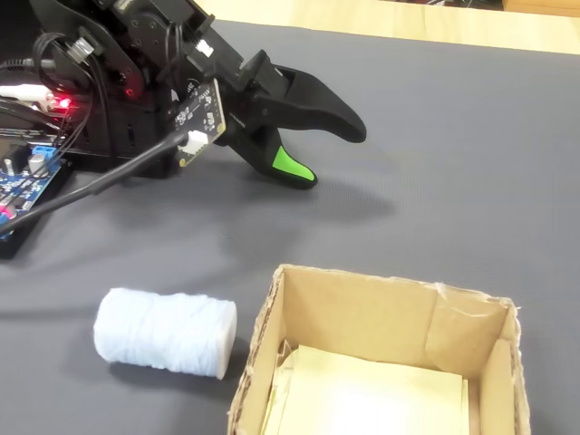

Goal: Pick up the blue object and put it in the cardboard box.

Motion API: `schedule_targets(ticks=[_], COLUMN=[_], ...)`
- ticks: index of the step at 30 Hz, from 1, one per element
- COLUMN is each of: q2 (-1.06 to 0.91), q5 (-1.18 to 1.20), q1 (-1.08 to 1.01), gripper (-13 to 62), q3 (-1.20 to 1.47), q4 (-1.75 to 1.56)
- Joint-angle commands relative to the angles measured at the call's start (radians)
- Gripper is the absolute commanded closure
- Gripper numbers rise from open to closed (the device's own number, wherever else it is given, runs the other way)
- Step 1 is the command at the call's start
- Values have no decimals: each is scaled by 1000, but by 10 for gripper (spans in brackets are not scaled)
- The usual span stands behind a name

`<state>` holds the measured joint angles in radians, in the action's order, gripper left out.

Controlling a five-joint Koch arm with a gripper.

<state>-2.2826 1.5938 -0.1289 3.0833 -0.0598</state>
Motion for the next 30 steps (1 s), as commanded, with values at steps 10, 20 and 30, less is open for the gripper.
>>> schedule_targets(ticks=[10,20,30], q2=[-84,-72,106], q5=[-295,-518,-672], q1=[-31,-149,-403], gripper=[154,156,161], q3=[-61,-374,-865], q4=[110,380,917])
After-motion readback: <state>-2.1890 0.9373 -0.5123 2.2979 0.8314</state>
